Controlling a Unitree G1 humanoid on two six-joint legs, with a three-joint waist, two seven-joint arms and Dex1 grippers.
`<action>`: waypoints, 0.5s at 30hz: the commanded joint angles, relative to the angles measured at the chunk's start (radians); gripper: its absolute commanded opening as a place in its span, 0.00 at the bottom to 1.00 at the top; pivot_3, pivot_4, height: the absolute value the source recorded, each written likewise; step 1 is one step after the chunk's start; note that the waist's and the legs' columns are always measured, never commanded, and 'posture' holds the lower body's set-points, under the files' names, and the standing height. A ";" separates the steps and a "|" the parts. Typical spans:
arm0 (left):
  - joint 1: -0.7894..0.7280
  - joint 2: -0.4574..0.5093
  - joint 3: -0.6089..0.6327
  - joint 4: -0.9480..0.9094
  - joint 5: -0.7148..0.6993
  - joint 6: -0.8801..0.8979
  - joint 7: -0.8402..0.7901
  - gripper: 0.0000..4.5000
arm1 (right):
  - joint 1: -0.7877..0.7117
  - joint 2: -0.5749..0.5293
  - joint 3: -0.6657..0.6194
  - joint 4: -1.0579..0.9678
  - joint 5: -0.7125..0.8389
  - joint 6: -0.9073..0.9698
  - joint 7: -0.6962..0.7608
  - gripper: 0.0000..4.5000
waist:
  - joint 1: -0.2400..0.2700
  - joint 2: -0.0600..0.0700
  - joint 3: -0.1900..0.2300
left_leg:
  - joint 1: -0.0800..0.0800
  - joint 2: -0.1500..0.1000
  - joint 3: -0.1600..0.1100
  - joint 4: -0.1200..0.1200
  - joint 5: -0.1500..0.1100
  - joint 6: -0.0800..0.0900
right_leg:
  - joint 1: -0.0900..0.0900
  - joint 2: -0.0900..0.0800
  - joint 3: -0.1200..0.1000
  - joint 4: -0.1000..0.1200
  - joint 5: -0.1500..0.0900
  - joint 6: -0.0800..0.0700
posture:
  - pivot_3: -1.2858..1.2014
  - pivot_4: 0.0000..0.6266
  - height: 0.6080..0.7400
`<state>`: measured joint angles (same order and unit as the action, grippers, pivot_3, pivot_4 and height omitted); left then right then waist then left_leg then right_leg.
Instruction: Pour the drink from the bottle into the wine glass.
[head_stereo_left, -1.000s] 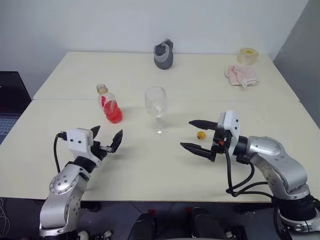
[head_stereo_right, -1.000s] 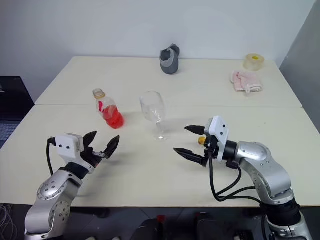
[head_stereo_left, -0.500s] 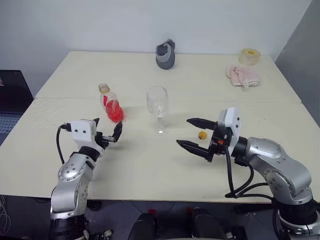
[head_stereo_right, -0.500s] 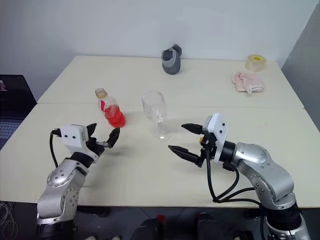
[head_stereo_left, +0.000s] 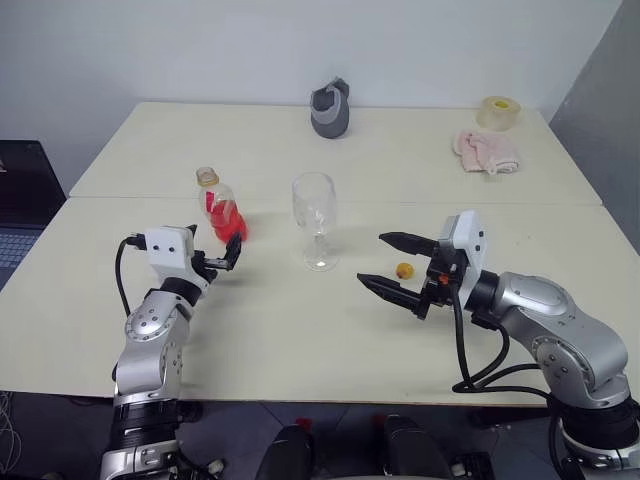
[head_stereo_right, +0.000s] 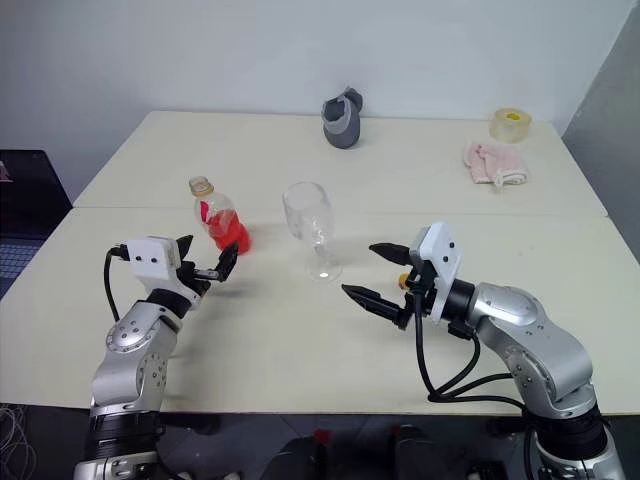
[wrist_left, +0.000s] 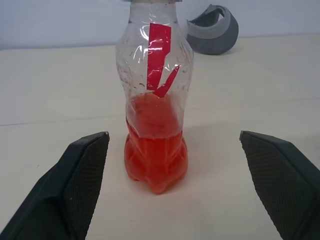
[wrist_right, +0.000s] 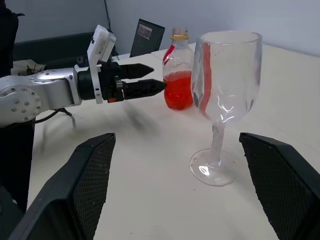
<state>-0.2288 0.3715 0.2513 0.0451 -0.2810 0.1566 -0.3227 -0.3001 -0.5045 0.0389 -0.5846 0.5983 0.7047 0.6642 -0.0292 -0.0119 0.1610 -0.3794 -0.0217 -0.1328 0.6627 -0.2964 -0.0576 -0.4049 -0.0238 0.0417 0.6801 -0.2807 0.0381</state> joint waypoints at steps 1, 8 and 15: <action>-0.039 0.013 0.005 0.038 0.018 -0.060 -0.013 1.00 | -0.013 -0.009 -0.025 -0.044 0.029 -0.001 -0.008 0.94 | 0.000 0.000 0.000 | 0.000 0.000 0.000 0.000 0.000 0.000 | 0.000 0.000 0.000 0.000 0.000 0.000 | 0.52 0.24 1.00; -0.147 0.012 0.001 0.224 0.048 -0.163 -0.029 1.00 | -0.006 -0.019 -0.029 -0.058 0.050 0.011 -0.023 0.94 | 0.000 0.000 0.000 | 0.000 0.000 0.000 0.000 0.000 0.000 | 0.000 0.000 0.000 0.000 0.000 0.000 | 0.52 0.24 1.00; -0.294 0.015 -0.008 0.478 0.072 -0.288 -0.060 1.00 | -0.013 -0.024 -0.037 -0.074 0.072 0.036 -0.052 0.94 | 0.000 0.000 0.000 | -0.001 -0.001 0.000 0.001 0.000 0.000 | 0.000 0.000 -0.001 0.000 0.000 0.000 | 0.52 0.24 1.00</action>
<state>-0.4927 0.3713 0.2429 0.4918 -0.2209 -0.0831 -0.3699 -0.2989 -0.5217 0.0269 -0.6146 0.6501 0.7409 0.6247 -0.0295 -0.0124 0.1607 -0.3799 -0.0223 -0.1328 0.6634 -0.2962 -0.0579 -0.4051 -0.0239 0.0412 0.6803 -0.2806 0.0381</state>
